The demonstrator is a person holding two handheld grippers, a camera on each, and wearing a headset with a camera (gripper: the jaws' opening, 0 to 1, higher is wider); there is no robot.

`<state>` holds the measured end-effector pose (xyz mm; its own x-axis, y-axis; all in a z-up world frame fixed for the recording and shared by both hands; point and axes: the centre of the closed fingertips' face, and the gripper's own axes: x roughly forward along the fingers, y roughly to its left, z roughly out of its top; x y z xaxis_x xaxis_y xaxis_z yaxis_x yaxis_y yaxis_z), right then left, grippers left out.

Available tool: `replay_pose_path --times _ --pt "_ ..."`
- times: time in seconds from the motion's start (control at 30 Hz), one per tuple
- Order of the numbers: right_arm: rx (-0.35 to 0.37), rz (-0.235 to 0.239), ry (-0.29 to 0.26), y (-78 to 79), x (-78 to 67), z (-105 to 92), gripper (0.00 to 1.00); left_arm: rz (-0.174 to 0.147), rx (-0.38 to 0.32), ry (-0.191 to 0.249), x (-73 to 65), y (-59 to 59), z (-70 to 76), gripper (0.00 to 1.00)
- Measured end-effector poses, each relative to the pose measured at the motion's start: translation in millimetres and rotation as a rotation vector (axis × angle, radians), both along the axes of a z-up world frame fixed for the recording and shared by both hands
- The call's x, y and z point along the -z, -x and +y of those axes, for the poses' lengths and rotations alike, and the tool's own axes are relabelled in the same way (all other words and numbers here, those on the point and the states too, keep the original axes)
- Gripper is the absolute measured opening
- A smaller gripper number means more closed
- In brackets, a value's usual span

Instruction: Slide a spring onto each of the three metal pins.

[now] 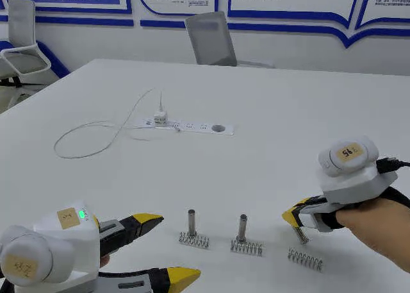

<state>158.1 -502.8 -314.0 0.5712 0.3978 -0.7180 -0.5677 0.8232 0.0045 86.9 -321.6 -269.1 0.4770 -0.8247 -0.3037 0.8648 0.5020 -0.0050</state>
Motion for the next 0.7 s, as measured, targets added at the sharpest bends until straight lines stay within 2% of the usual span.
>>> replay_pose_path --times 0.7 --pt "0.004 -0.066 -0.014 16.8 -10.4 -4.5 0.09 -0.012 0.005 0.0 -4.6 6.3 -1.1 0.63"
